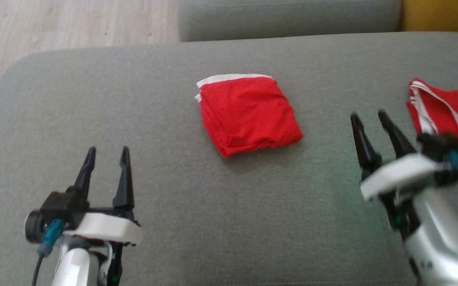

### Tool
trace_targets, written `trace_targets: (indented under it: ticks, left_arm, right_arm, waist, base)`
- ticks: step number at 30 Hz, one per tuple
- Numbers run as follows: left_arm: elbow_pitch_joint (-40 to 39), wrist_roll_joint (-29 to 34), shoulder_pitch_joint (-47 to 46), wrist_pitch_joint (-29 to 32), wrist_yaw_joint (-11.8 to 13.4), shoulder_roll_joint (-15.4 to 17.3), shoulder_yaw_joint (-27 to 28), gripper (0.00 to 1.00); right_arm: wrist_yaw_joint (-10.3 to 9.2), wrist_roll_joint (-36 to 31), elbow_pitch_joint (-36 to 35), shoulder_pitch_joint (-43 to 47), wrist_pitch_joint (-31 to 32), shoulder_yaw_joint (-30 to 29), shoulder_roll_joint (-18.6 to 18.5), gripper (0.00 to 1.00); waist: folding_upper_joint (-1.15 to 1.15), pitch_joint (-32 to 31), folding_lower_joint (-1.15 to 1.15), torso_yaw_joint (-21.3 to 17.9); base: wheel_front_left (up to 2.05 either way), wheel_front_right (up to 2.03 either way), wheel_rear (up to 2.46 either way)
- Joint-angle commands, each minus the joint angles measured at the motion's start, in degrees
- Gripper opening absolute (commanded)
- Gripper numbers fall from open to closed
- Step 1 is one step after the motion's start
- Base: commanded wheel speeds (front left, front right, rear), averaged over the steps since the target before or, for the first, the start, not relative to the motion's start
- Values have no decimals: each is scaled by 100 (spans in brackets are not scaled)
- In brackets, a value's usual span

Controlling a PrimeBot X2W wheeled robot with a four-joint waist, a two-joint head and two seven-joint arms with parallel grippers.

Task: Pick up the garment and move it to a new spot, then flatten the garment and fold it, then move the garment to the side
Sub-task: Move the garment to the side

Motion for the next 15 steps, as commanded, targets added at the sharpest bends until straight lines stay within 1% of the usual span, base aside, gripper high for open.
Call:
trace_targets:
  ticks: [1, 4, 5, 7, 11, 15]
  left_arm:
    - [-213, -1, -315, -35, 26, 35, 141, 100]
    - [-224, -30, -392, -35, 63, 34, 2, 100]
    - [-221, -55, -442, -35, 89, 34, -84, 100]
    - [-211, -89, -488, -35, 130, 34, -167, 100]
    - [-190, -150, -569, -35, 190, 34, -318, 100]
    - [-203, -196, -636, -35, 245, 34, -449, 100]
  right_arm:
    - [39, 74, -121, -407, 49, 123, -80, 100]
    - [39, 290, 323, -1027, 417, 347, -145, 100]
    - [39, 382, 659, -1442, 647, 537, -206, 100]
    - [39, 444, 998, -1845, 789, 710, -264, 100]
    - [39, 733, 1692, -2485, 1091, 980, -292, 100]
    - [39, 1135, 2294, -2906, 1454, 1220, -314, 100]
  waist:
    - [0, 119, 0, 139]
    - [0, 267, 0, 352]
    - [0, 363, 0, 502]
    - [0, 453, 0, 651]
    - [0, 609, 0, 934]
    - [0, 754, 0, 1175]
  base:
    - [0, 0, 0]
    - [0, 0, 0]
    - [0, 0, 0]
    - [0, 0, 0]
    - [0, 0, 0]
    - [0, 0, 0]
